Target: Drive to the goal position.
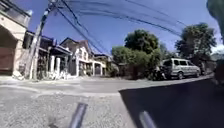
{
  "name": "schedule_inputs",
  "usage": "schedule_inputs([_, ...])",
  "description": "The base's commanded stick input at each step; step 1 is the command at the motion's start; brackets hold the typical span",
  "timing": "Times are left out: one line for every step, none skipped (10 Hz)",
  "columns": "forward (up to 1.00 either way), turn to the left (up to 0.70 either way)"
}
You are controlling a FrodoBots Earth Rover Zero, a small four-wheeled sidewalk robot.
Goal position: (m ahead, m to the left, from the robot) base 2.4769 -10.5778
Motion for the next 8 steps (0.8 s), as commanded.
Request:
schedule_inputs([1.0, -0.4])
schedule_inputs([1.0, -0.4])
schedule_inputs([1.0, -0.4])
schedule_inputs([1.0, -0.4])
schedule_inputs([1.0, -0.4])
schedule_inputs([1.0, -0.37])
schedule_inputs([1.0, -0.39])
schedule_inputs([1.0, -0.4])
